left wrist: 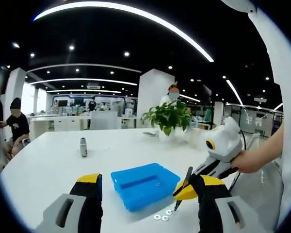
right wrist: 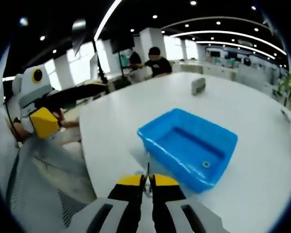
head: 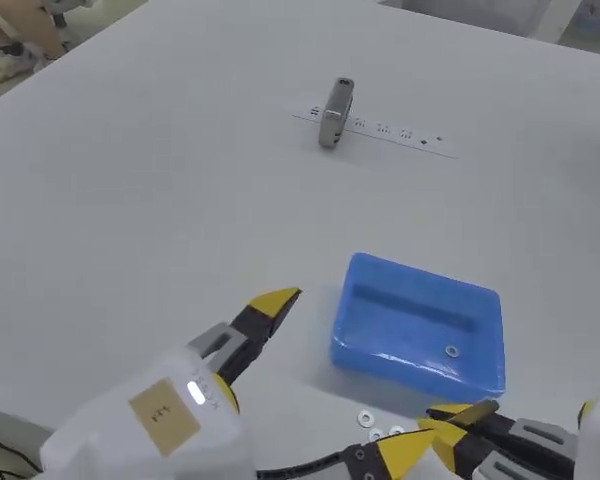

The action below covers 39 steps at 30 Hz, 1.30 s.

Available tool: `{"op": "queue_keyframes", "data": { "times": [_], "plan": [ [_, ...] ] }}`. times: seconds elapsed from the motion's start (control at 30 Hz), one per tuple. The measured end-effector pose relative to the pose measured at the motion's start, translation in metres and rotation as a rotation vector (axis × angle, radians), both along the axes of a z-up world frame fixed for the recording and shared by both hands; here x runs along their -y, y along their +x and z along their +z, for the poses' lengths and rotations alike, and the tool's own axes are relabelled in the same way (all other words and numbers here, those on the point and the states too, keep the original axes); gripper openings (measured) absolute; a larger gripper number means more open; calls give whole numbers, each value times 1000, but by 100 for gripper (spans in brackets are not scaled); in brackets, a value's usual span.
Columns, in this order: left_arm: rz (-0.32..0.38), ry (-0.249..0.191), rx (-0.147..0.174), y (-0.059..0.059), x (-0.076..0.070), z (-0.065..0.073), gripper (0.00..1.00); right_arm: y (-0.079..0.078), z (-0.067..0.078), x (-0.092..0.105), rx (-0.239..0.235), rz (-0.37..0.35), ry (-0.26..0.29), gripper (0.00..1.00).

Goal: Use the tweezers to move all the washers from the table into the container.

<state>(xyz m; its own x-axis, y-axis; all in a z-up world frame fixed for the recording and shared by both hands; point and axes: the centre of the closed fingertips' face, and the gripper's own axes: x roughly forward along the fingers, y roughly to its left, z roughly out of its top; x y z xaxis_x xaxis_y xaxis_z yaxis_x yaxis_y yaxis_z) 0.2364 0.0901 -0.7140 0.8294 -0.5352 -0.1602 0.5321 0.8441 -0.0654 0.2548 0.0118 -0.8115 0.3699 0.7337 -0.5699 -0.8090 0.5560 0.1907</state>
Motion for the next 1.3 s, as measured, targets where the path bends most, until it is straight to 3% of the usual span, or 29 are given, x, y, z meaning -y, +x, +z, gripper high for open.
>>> {"op": "queue_keyframes", "data": {
  "times": [0.1,0.2,0.27,0.53,0.8,1.03,1.3],
  "plan": [
    [3,3,1,0,-1,0,82,4,12,-1,14,2,-2,3],
    [4,-2,4,0,-1,1,82,8,18,1,84,63,-92,3],
    [5,-2,2,0,-1,1,81,10,13,3,111,106,-139,3],
    [5,6,-5,0,-1,-1,81,13,35,0,120,88,-89,3],
    [-2,9,-9,0,0,-2,80,32,54,3,122,22,-47,3],
    [0,11,-16,0,-1,-3,79,54,53,3,100,-35,-38,3],
    [5,5,-16,0,-3,-3,79,82,36,2,43,-86,-37,3]
  ]
}}
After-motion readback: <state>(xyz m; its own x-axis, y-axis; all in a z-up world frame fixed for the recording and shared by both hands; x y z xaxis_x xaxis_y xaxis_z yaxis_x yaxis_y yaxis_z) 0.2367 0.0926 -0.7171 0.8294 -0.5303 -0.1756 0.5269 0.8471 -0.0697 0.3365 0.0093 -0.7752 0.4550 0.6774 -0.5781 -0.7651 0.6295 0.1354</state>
